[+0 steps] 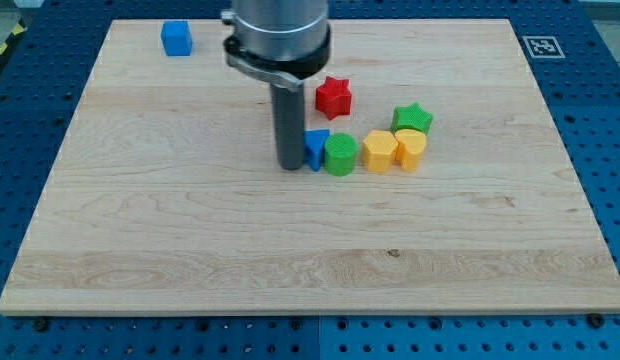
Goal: Move red blocks slightly upwards
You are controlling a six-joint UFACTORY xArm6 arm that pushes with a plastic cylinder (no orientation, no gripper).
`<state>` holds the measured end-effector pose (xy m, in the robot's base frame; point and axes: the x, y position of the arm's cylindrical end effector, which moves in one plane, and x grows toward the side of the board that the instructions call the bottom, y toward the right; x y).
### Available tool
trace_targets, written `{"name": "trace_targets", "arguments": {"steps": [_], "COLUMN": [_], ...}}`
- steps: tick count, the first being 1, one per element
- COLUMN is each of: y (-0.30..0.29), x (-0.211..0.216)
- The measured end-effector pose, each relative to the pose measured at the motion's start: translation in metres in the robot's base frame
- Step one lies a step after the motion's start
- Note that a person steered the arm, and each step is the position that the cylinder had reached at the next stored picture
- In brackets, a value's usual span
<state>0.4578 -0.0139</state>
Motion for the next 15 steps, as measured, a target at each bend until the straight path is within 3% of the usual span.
{"name": "trace_targets", "arguments": {"steps": [1, 3, 4, 7, 9, 11, 12, 15], "y": [0.016, -0.054, -0.043, -0.004, -0.008, 0.039, 0.036, 0.021], "x": [0.0, -0.019, -0.046, -0.048, -0.054, -0.06, -0.091, -0.112]}}
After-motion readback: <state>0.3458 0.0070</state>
